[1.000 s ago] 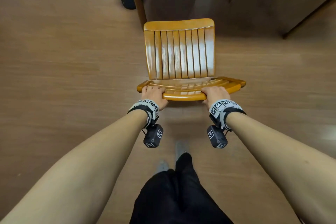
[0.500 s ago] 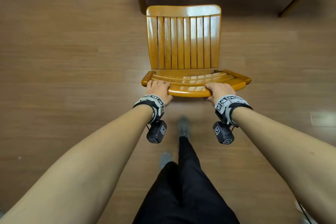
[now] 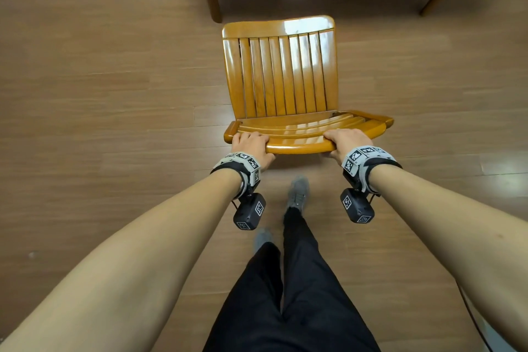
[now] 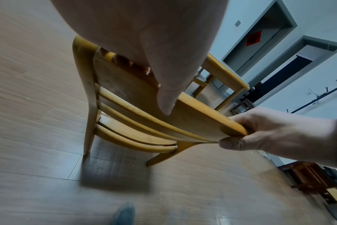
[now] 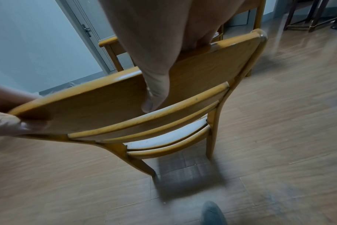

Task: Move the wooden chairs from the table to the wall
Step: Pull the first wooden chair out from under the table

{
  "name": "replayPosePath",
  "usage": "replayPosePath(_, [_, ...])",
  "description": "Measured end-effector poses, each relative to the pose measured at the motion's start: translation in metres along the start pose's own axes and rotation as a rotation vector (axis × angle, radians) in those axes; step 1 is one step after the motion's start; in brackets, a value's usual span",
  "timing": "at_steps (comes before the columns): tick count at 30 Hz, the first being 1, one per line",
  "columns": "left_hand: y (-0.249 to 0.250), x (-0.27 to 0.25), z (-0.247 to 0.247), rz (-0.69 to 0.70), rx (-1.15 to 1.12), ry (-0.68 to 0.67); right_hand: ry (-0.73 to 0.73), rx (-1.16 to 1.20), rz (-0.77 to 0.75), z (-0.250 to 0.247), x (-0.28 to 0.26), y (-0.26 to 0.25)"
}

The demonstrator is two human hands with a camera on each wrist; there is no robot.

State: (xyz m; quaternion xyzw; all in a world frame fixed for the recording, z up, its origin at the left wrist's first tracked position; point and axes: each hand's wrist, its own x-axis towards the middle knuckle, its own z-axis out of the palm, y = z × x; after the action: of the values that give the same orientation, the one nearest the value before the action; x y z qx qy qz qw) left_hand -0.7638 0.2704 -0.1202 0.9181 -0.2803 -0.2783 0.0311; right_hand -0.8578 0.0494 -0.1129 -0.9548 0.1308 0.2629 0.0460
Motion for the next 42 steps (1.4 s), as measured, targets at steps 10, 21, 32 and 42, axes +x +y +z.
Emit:
replayPosePath(10, [0.011, 0.008, -0.016, -0.058, -0.04, -0.004, -0.009, -0.04, -0.041, -0.022, 0.017, 0.014])
replayPosePath(21, [0.025, 0.023, -0.031, -0.143, -0.057, -0.053, -0.029, -0.094, -0.169, -0.046, 0.034, 0.034])
replayPosePath(32, [-0.004, -0.011, -0.117, -0.307, -0.077, -0.097, -0.156, -0.053, -0.375, -0.146, 0.05, -0.026])
replayPosePath(42, [-0.129, -0.052, -0.246, -0.501, -0.052, 0.068, -0.002, -0.108, -0.502, -0.27, 0.107, -0.166])
